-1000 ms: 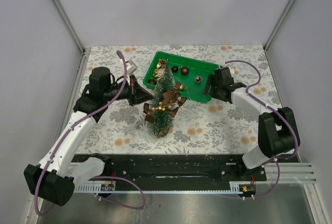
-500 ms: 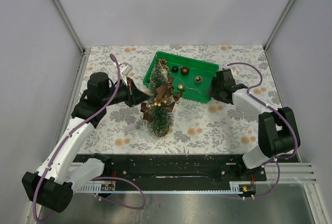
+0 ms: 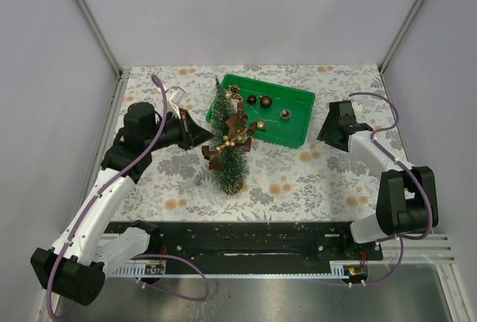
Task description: Decorate the small christmas tree
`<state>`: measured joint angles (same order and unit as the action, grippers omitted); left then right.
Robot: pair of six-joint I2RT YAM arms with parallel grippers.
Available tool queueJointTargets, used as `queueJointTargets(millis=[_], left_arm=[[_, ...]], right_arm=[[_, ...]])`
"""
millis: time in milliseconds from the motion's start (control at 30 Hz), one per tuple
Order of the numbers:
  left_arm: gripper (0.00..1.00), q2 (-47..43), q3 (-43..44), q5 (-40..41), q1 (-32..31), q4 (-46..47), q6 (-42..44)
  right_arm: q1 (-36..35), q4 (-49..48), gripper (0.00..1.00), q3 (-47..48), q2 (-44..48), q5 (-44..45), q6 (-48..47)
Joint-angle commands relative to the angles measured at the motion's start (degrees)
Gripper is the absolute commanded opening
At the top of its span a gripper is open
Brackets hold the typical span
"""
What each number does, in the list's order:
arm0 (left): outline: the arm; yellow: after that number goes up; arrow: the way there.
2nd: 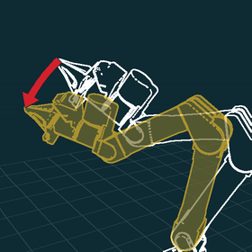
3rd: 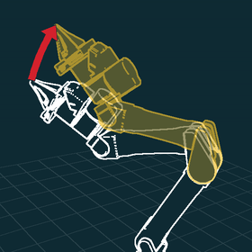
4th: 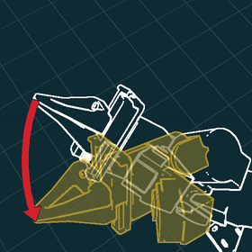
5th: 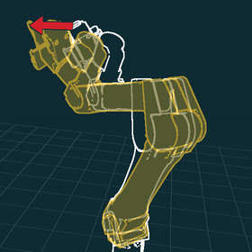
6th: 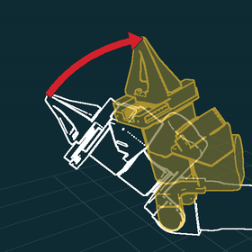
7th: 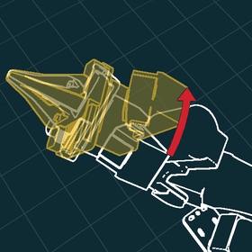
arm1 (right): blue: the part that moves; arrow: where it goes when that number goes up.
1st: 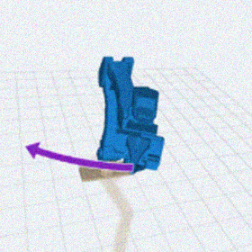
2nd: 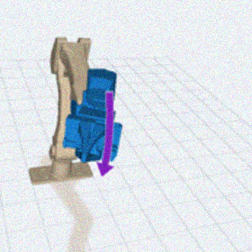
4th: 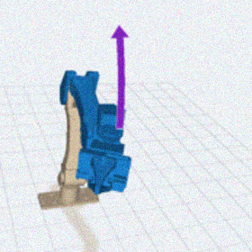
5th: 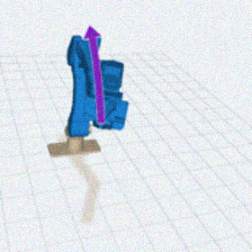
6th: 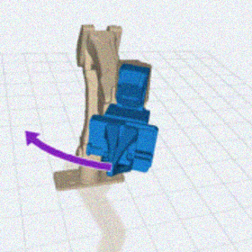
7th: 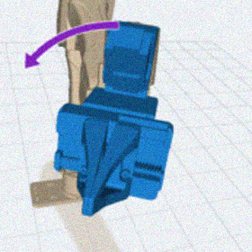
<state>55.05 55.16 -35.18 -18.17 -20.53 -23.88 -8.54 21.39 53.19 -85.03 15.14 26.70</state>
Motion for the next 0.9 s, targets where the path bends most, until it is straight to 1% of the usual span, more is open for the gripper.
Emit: queueJointTargets(millis=[0,133,200,367,500,667,867], left_arm=[[0.0,-1.5,1.5,2.0,0.2,0.5,-2.6],[0.0,-2.3,0.8,2.3,0.2,0.4,-3.7],[0.0,-2.6,0.0,2.8,0.2,0.5,-4.5],[0.0,-2.4,-1.4,4.1,0.4,0.8,-6.4],[0.0,-2.2,-2.0,3.7,0.6,1.6,-7.8],[0.0,-2.8,-2.8,3.1,0.6,2.1,-8.2],[0.0,-3.1,-2.5,3.8,0.7,1.7,-8.4]], right_arm=[[-0.2,-0.4,0.59,2.0,4.3,-1.0,1.2],[-0.4,-3.4,0.6,3.1,4.4,-7.3,2.9],[-1.4,-4.9,0.61,3.2,4.0,-8.8,3.1],[-5.6,-6.4,0.63,3.6,0.0,-9.8,1.9],[-6.1,-7.1,0.62,3.0,-2.7,-10.0,2.2],[-6.1,-5.0,0.61,3.0,-4.4,-7.8,1.1],[-5.5,0.4,0.57,4.3,-3.6,0.2,-0.5]])
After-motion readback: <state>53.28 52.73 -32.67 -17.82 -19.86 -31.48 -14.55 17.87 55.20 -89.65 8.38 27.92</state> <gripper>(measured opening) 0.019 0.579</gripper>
